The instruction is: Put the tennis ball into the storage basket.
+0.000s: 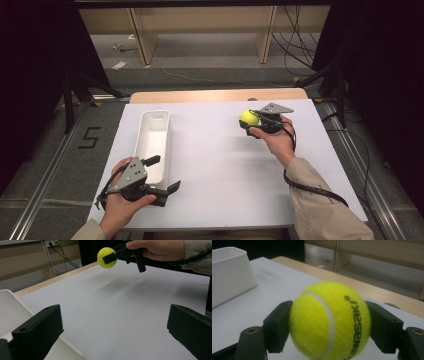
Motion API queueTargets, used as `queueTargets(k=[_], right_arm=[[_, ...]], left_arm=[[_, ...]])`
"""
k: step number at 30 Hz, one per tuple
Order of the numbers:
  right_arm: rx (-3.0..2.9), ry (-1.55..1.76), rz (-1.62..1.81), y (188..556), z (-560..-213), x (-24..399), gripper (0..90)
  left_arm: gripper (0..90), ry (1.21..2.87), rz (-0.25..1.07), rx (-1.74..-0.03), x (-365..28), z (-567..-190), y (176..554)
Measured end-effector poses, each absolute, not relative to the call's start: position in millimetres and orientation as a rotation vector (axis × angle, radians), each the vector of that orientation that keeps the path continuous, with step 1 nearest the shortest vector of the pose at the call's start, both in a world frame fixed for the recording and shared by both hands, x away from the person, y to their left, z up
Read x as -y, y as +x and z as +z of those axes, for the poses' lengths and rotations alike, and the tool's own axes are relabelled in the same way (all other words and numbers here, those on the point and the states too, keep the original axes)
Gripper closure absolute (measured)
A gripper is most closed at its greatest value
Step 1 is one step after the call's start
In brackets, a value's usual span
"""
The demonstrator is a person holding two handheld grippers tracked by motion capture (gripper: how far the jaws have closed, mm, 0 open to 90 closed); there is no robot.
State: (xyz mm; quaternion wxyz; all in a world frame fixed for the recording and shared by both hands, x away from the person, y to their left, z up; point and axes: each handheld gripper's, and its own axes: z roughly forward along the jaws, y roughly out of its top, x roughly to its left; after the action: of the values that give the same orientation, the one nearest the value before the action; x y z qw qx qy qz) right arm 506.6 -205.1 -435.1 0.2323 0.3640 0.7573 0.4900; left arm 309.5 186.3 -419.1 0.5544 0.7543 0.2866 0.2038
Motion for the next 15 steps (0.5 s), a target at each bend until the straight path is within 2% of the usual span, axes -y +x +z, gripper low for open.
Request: queueTargets(k=[15], right_arm=[[-2.073,0.990,1.362,505.2,-430.8,203.2,27.2]], left_arm=[[0.0,1.784,0.482,-0.676,-186.4,-419.1,309.5]])
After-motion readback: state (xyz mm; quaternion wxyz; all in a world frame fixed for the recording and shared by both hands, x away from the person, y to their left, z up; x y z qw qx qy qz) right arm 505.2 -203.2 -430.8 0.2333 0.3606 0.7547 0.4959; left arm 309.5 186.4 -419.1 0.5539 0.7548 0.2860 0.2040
